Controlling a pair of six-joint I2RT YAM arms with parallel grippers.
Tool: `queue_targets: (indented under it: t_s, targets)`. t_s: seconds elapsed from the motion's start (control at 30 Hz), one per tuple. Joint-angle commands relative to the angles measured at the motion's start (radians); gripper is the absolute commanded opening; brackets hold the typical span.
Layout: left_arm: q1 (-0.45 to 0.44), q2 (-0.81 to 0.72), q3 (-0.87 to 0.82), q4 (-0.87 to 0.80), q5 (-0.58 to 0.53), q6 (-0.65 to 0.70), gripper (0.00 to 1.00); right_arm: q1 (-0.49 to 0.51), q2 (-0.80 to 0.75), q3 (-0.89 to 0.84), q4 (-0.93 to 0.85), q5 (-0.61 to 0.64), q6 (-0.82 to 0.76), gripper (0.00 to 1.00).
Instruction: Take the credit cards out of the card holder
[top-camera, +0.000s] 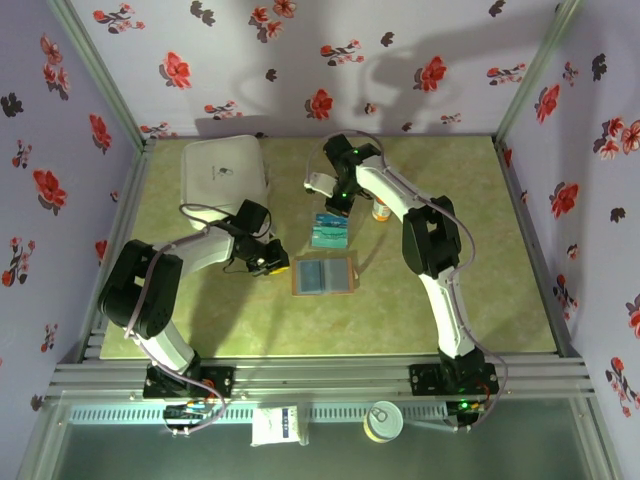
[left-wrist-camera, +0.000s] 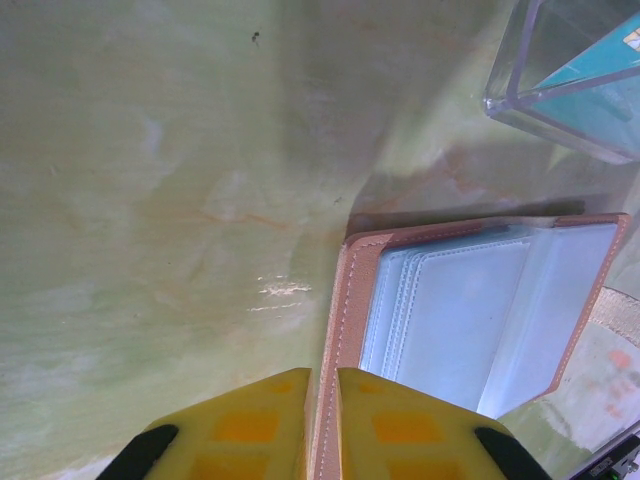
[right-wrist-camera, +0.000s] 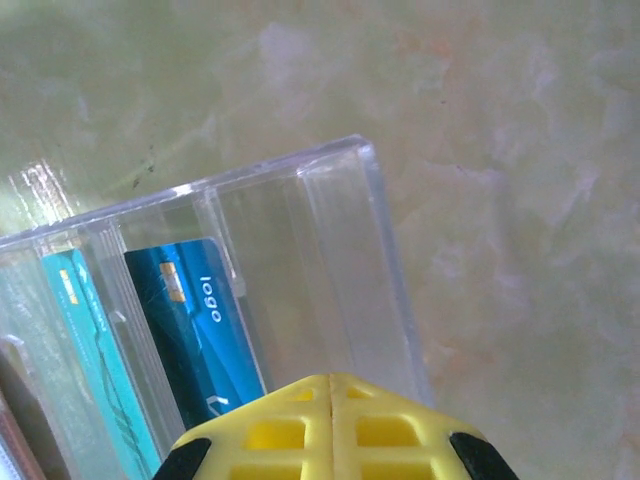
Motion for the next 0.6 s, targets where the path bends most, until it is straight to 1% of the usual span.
queue_targets:
  t_s: [0.0, 0.17, 0.3, 0.37, 0.43, 0.5, 0.57]
  targets:
    - [0.008, 0.009, -0.004, 0.004, 0.015, 0.003, 0.14, 0.009, -0.065, -0.024, 0.037, 0.031, 0.033, 0.08]
    - [0.007, 0.012, -0.004, 0.014, 0.025, -0.001, 0.14, 0.019, -0.143, -0.099, 0.111, 0.044, 0.082, 0.12]
    - [0.006, 0.011, -0.007, 0.030, 0.034, -0.006, 0.14, 0.040, -0.222, -0.193, 0.181, 0.051, 0.169, 0.15]
    - [0.002, 0.012, -0.010, 0.035, 0.035, -0.009, 0.14, 0.054, -0.264, -0.250, 0.228, 0.056, 0.244, 0.18]
    - [-0.003, 0.012, -0.013, 0.040, 0.036, -0.009, 0.13, 0.071, -0.314, -0.331, 0.316, 0.076, 0.382, 0.21]
    - [-0.008, 0.010, -0.016, 0.045, 0.036, -0.011, 0.14, 0.093, -0.358, -0.412, 0.391, 0.062, 0.506, 0.23]
    - [-0.012, 0.006, -0.020, 0.048, 0.035, -0.013, 0.13, 0.119, -0.401, -0.488, 0.453, 0.066, 0.627, 0.23]
